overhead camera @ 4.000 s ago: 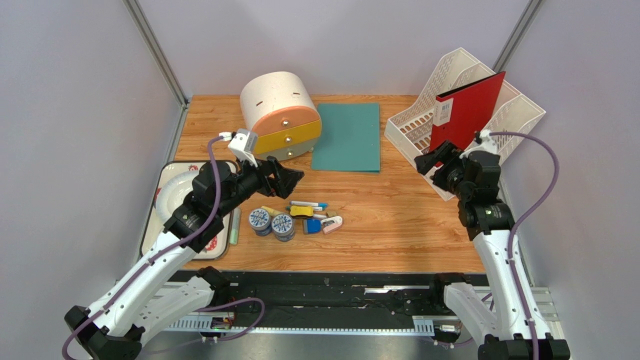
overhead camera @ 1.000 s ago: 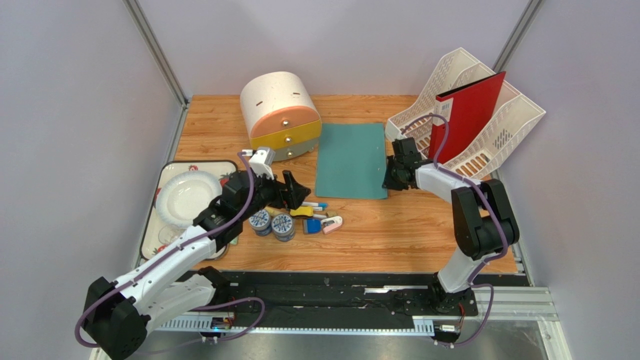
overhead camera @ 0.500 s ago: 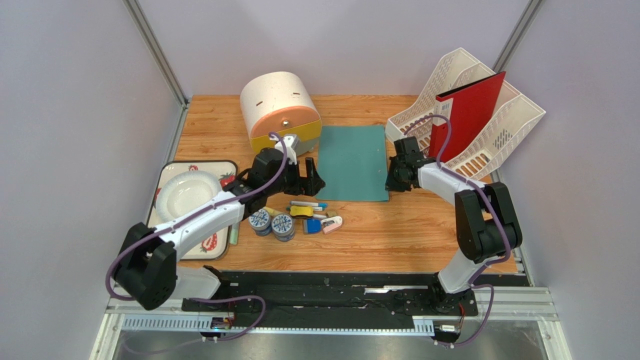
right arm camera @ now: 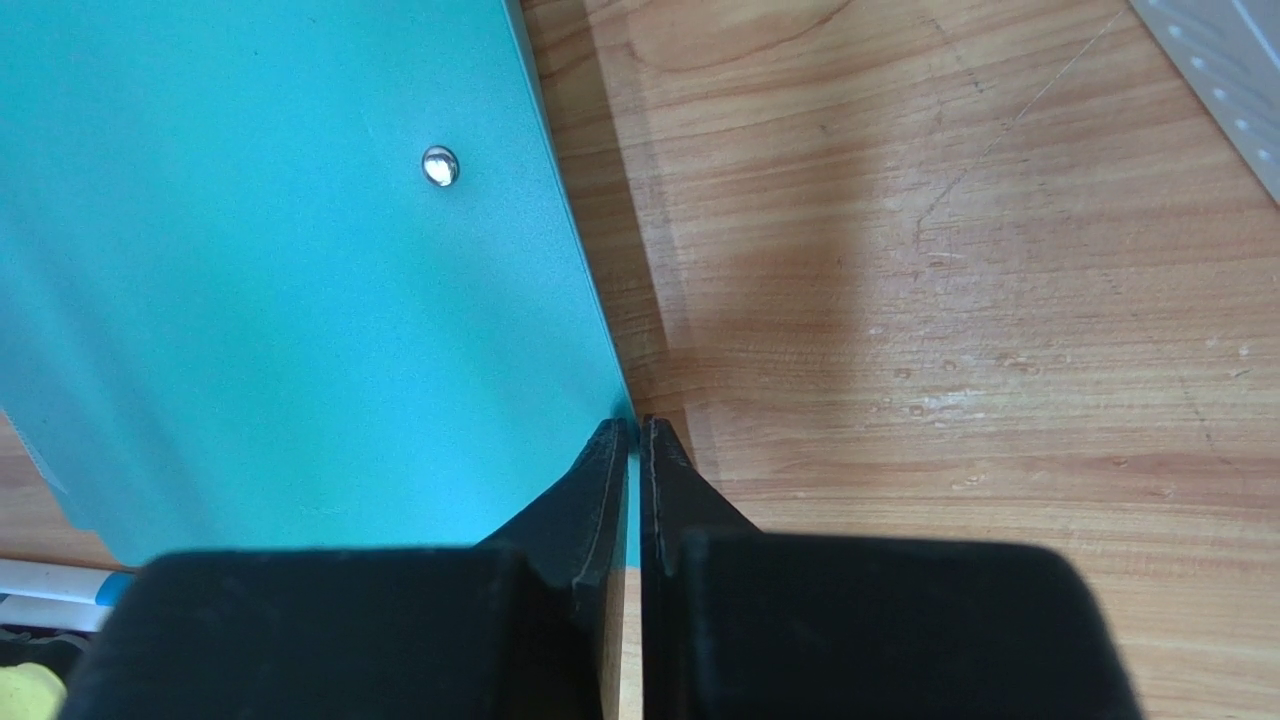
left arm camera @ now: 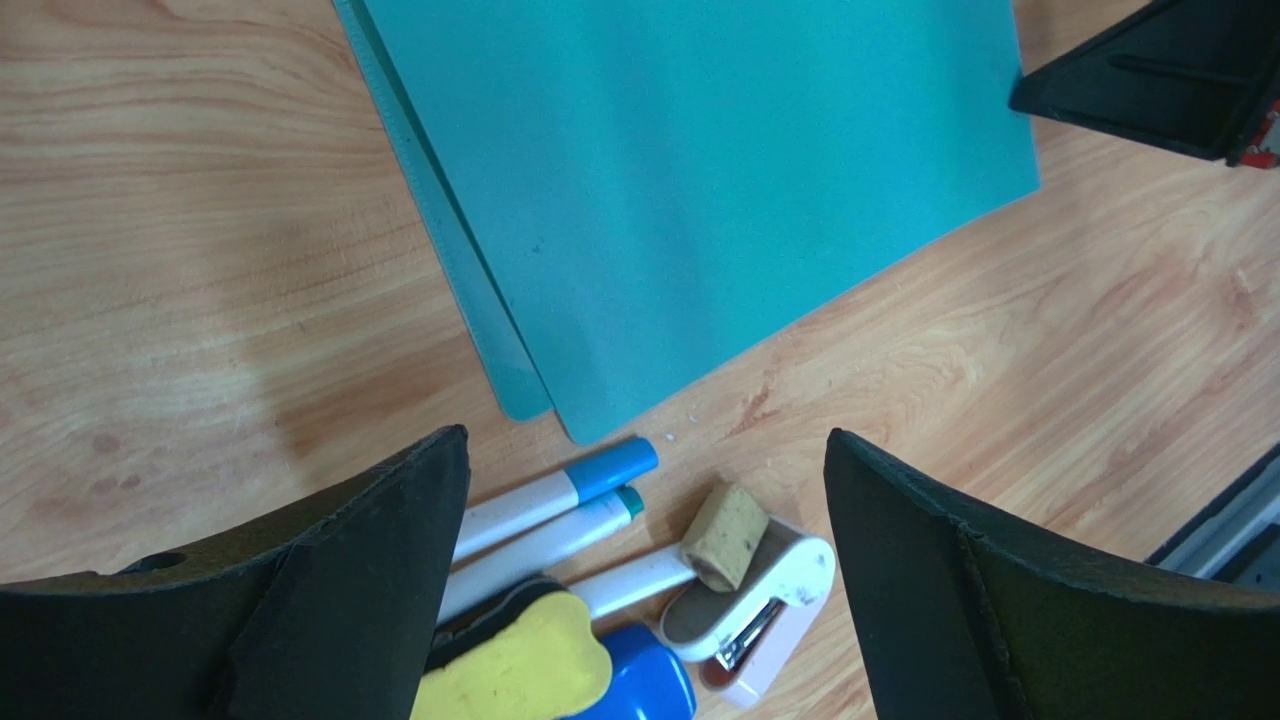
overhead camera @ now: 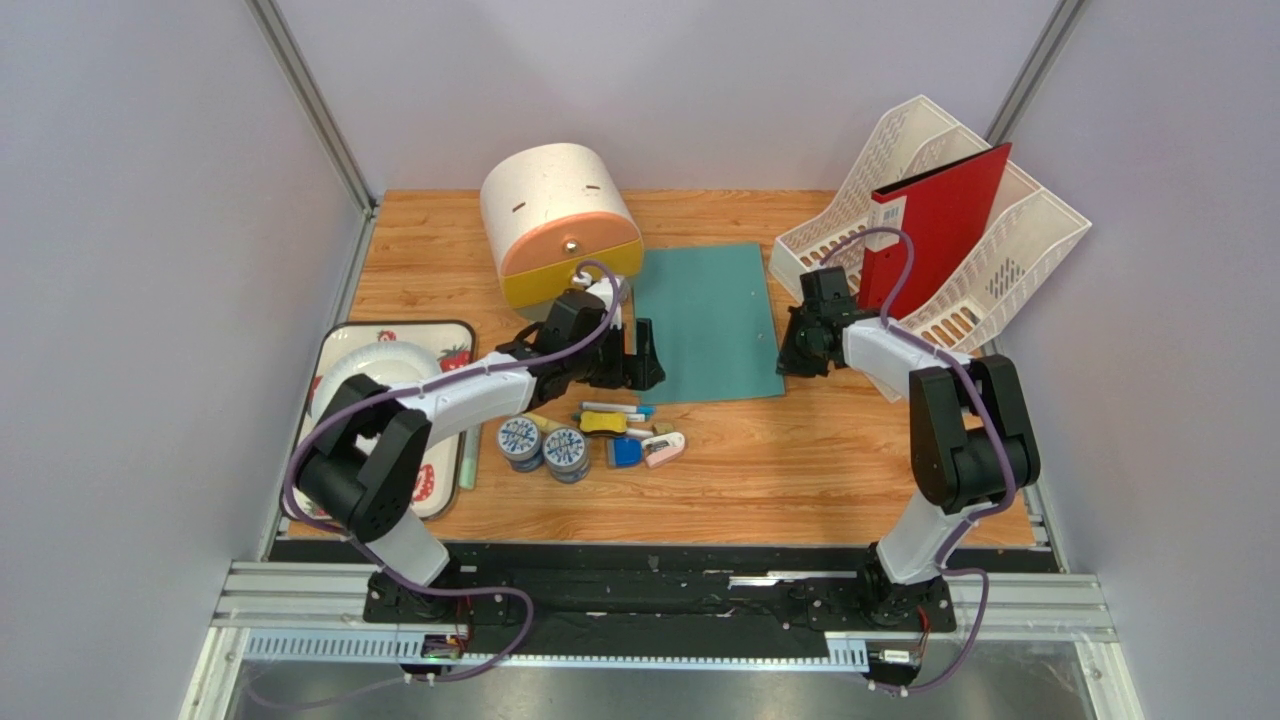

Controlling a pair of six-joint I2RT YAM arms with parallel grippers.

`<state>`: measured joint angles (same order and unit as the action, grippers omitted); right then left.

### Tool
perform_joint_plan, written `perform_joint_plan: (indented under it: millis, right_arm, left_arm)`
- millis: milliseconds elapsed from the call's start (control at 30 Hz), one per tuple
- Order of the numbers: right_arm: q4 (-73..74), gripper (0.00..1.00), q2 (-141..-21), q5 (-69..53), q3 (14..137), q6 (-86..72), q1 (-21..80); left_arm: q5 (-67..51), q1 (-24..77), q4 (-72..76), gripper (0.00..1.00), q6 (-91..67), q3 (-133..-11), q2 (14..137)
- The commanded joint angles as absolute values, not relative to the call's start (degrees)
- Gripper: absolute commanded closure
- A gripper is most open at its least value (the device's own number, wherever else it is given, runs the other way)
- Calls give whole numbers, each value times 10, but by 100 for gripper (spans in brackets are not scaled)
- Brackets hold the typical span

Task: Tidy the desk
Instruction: Pick up the folder from the center of the board.

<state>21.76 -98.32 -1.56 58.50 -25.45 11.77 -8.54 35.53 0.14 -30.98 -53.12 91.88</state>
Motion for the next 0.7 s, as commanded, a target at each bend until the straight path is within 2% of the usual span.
perform_joint_plan:
  millis: [0,367,667]
  right_arm:
    - [236,97,-1021,9,570,-250,111]
    - [240,97,-1026,-9,573,-245,100]
    - [243,96,-1030,-11,577,-242,98]
  left_arm:
    - [-81,356,18,4,-310,-575,947]
    - [-75,339,6,4,-318,-628,1023]
    - [-115,327,36,5,-329,-638,1056]
